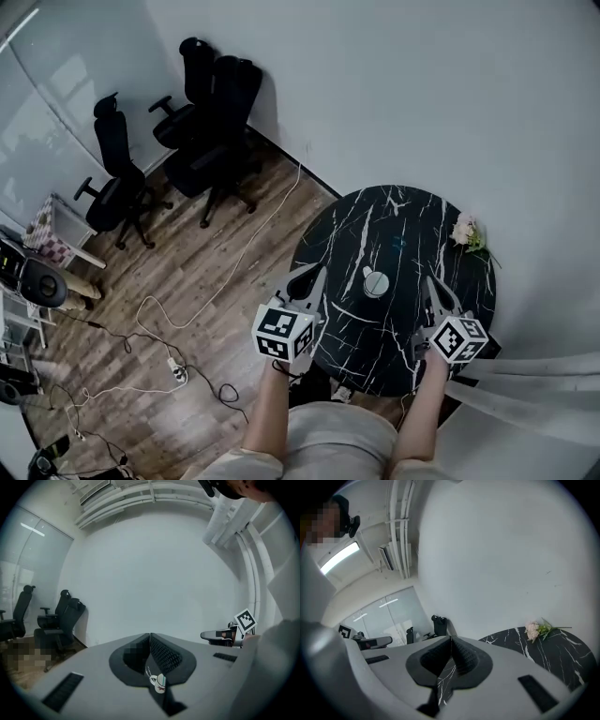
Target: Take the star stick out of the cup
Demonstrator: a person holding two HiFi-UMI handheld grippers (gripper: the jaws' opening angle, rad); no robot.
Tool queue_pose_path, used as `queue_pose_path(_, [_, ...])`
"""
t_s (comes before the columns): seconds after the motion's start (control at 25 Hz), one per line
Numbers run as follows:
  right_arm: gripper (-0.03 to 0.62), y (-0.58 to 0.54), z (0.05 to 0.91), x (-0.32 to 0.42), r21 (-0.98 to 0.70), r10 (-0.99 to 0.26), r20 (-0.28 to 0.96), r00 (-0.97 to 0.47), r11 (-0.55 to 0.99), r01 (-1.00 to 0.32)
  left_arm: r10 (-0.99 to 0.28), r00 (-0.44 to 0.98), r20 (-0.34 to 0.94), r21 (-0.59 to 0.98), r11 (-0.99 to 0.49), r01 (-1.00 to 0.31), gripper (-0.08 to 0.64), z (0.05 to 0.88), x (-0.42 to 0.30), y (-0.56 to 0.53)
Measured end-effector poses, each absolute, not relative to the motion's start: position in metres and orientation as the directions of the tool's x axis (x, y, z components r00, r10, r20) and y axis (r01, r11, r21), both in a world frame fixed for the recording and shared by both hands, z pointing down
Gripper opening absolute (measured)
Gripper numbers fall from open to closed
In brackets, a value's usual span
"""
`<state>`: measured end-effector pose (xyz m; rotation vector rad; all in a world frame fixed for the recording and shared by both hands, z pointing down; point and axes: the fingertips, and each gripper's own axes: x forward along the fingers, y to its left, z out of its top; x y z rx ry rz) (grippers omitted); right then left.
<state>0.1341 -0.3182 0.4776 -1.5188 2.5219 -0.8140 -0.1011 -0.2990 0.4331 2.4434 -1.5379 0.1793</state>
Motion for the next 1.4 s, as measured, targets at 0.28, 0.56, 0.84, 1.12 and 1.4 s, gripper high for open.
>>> queue_pose_path(0.28, [0.035,-0.364,0.490,0.132,-0.506,-0.837,0.218,-0.501,0.342,-0.792,-0.842,0.472,0.262,0.165,-0.442,-0.882,0.021,0.449,-0.091,-0.349])
queue_pose_path(0.56, [0.035,-0.402,0.521,0.128,-0.515,-0.826,0.267,-0.496,0.312,-0.798,-0.797,0.516,0.315,0.190,-0.479,-0.857,0.021,0.478,-0.071,-0.390])
queue_pose_path(0.84, [0.037,-0.435,0.551,0.115,-0.544,-0.804,0.299,-0.513,0.298,-0.784,-0.750,0.553,0.364,0.220,-0.508,-0.833,0.021,0.508,-0.058,-0.425])
queue_pose_path(1.12, [0.113,-0.453,0.573,0.106,-0.563,-0.789,0.327,-0.520,0.279,-0.778,-0.719,0.582,0.380,0.245,-0.529,-0.813,0.021,0.524,-0.052,-0.448])
queue_pose_path(1.4, [0.181,-0.469,0.591,0.097,-0.556,-0.762,0.383,-0.522,0.260,-0.789,-0.706,0.594,0.385,0.287,-0.520,-0.804,0.021,0.539,-0.056,-0.471])
